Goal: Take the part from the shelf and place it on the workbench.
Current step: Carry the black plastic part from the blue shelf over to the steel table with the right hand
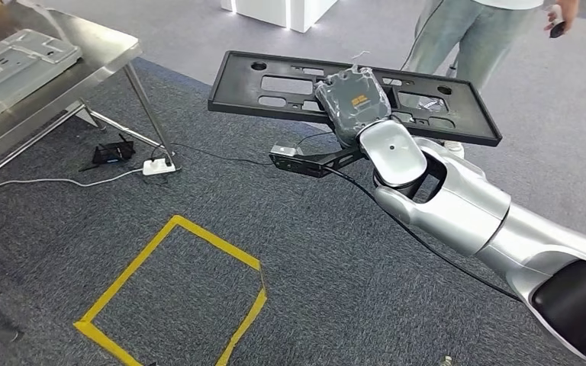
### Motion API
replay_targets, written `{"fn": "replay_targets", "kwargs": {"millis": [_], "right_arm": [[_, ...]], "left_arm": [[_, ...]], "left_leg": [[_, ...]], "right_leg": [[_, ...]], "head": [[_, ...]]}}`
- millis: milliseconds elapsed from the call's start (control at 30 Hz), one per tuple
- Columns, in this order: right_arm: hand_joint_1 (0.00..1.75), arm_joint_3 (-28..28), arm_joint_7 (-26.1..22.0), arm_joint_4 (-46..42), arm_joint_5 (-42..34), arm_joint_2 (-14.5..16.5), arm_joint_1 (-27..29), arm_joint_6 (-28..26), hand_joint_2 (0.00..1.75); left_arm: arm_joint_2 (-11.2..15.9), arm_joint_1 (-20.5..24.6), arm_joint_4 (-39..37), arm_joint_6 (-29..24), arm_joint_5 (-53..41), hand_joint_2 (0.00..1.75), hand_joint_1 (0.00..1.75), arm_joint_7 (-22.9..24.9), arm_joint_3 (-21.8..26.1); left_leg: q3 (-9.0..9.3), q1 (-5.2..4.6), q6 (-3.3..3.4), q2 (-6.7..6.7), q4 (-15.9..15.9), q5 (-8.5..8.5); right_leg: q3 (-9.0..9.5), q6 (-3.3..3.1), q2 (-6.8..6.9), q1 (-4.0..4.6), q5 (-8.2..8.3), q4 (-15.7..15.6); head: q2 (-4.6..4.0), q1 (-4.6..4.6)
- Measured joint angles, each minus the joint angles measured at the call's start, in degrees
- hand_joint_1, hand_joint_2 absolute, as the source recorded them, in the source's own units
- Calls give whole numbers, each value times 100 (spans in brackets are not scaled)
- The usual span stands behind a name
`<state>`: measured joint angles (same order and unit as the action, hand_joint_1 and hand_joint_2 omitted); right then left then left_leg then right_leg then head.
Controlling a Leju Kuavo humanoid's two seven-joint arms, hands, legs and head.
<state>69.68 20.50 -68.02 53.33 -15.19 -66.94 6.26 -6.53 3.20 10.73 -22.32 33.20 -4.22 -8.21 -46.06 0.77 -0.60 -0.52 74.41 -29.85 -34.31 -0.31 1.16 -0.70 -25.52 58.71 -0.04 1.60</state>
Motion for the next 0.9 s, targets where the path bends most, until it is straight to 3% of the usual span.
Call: {"fn": "replay_targets", "kwargs": {"millis": [33,67,133,200,233,300,367,433,500,533,567,600,667,733,800,833,900], "right_arm": [[175,0,-9,-9,0,-1,15,16,175],[175,0,-15,-22,0,-2,27,32,175],[175,-1,-19,-53,1,-7,32,48,175],[175,-2,-16,-79,2,-34,30,52,175],[175,-2,-12,-94,2,-49,34,57,175],[175,-2,7,-151,1,-75,66,74,175],[175,-3,27,-217,2,-125,118,88,175],[175,-4,38,-254,10,-182,176,94,175],[175,-4,40,-268,16,-217,265,94,175],[175,-4,39,-272,18,-229,313,93,175],[175,-4,39,-275,21,-239,349,92,175],[175,-4,39,-279,25,-246,367,90,175],[175,-5,39,-292,38,-267,371,88,175],[175,-7,38,-313,47,-289,379,87,175],[175,-7,38,-335,50,-293,385,85,175],[175,-8,38,-347,50,-293,383,84,175],[175,-26,42,-371,40,-295,368,80,175]], "left_arm": [[-6,0,0,5,2,175,0,26,-1],[-11,-2,0,2,3,175,0,56,-2],[-15,-4,0,-8,5,175,0,119,-3],[-21,5,0,-14,5,175,0,159,-8],[-25,11,0,-14,6,175,0,166,-16],[-30,10,0,-7,9,175,0,181,-37],[-33,1,0,12,7,175,0,224,-61],[-37,-1,0,39,3,175,0,272,-89],[-40,2,0,56,2,175,0,298,-114],[-41,3,0,57,3,175,0,306,-124],[-42,3,0,55,8,175,0,319,-130],[-42,1,0,51,16,175,0,331,-133],[-42,1,0,44,32,175,0,352,-134],[-42,8,0,38,38,175,0,361,-134],[-42,-1,0,28,43,175,0,376,-137],[-42,-12,0,24,47,175,0,387,-138],[-41,-19,0,15,65,175,0,415,-140]], "left_leg": [[-4,4,-4,14,37,26],[101,6,-3,37,-128,133],[537,-19,21,226,-878,409],[820,-75,88,386,-1395,524],[840,-103,122,393,-1453,506],[848,-102,192,246,-1487,535],[888,-80,258,118,-1543,565],[911,-70,303,-1,-1568,575],[913,-69,322,-148,-1563,572],[914,-67,323,-231,-1559,571],[917,-64,322,-320,-1551,570],[920,-59,318,-405,-1540,567],[899,-53,282,-565,-1498,553],[847,-34,212,-705,-1482,563],[806,-8,137,-840,-1506,596],[780,-15,109,-783,-1480,579],[610,-37,70,-431,-1142,376]], "right_leg": [[0,-2,83,8,-9,6],[2,1,165,13,-22,14],[14,25,304,27,-57,33],[27,69,431,59,-90,48],[35,94,487,73,-100,44],[57,153,583,72,-128,35],[-6,210,384,38,-275,220],[-307,238,28,13,-594,854],[-680,251,-100,13,-812,1538],[-760,252,-112,10,-775,1639],[-736,249,-122,3,-634,1523],[-610,244,-161,-12,-422,1209],[-279,240,-435,-63,-101,459],[-115,230,-621,-77,-36,118],[-86,183,-498,-59,-24,82],[-65,149,-417,-57,-12,56],[-26,70,-250,-62,10,-2]], "head": [[0,1],[0,-1],[0,1],[0,-9],[0,-15],[1,-22],[1,-34],[0,-55],[0,-64],[0,-65],[0,-66],[0,-67],[0,-60],[0,-59],[0,-61],[0,-56],[0,-15]]}}
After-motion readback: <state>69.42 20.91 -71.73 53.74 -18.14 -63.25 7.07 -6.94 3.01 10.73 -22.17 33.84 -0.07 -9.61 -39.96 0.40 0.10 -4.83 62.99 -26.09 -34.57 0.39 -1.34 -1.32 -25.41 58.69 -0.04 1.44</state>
